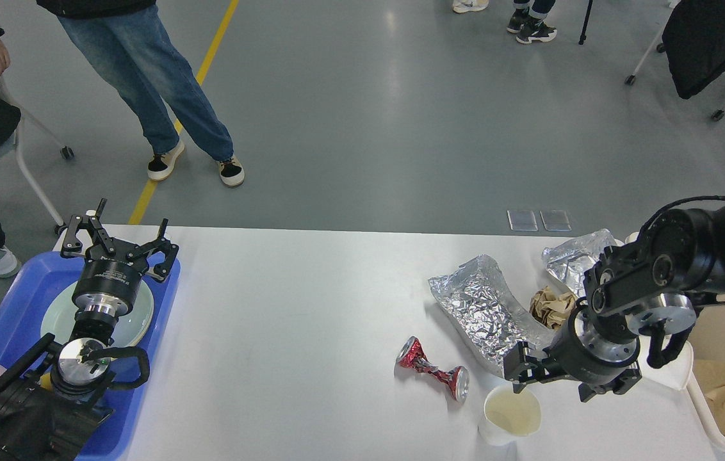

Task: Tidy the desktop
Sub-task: 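Move the right gripper over the white paper cup, then lower the right gripper and close it on the paper cup rim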

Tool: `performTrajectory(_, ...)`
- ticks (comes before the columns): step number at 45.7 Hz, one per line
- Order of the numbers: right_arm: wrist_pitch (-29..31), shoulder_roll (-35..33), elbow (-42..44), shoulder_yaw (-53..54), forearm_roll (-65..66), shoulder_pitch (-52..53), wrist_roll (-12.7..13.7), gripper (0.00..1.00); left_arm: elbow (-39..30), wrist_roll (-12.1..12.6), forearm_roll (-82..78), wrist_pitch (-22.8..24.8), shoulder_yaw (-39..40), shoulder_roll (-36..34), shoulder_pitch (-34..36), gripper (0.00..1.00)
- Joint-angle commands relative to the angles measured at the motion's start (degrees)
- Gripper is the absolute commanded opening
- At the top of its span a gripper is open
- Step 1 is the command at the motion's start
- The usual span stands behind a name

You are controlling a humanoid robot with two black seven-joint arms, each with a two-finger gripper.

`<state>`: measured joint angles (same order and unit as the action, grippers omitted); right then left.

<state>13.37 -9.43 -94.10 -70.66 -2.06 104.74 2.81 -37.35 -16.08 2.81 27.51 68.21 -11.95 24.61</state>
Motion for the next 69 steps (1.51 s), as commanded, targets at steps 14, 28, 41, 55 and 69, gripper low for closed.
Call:
performTrajectory(14, -6.34, 2.4, 4.98, 0.26, -1.2, -9.82, 0.0, 0.95, 0.0, 0.0, 0.0, 0.0, 0.0, 0.0, 0.0, 0.96)
performTrajectory(28, -6.25, 4.34, 7.88, 2.72, -1.28, -13.86, 0.0, 0.63, 0.0, 0.0, 0.0, 0.0, 0.0, 0.09, 0.0, 0.96)
performTrajectory(41, -6.25, 4.25, 7.88, 4.21, -1.28, -14.48, 0.0, 0.01, 0.0, 0.0, 0.0, 0.0, 0.0, 0.0, 0.0, 0.96)
performTrajectory(55, -8.89, 3.99, 7.71, 4.3, -5.06, -14.66, -0.17, 0.0, 0.0, 0.0, 0.0, 0.0, 0.0, 0.0, 0.0, 0.96)
performTrajectory(69, -2.49, 1.35, 4.81, 4.13, -5.15, -9.04, -0.53, 0.0, 0.0, 0.0, 0.0, 0.0, 0.0, 0.09, 0.0, 0.96)
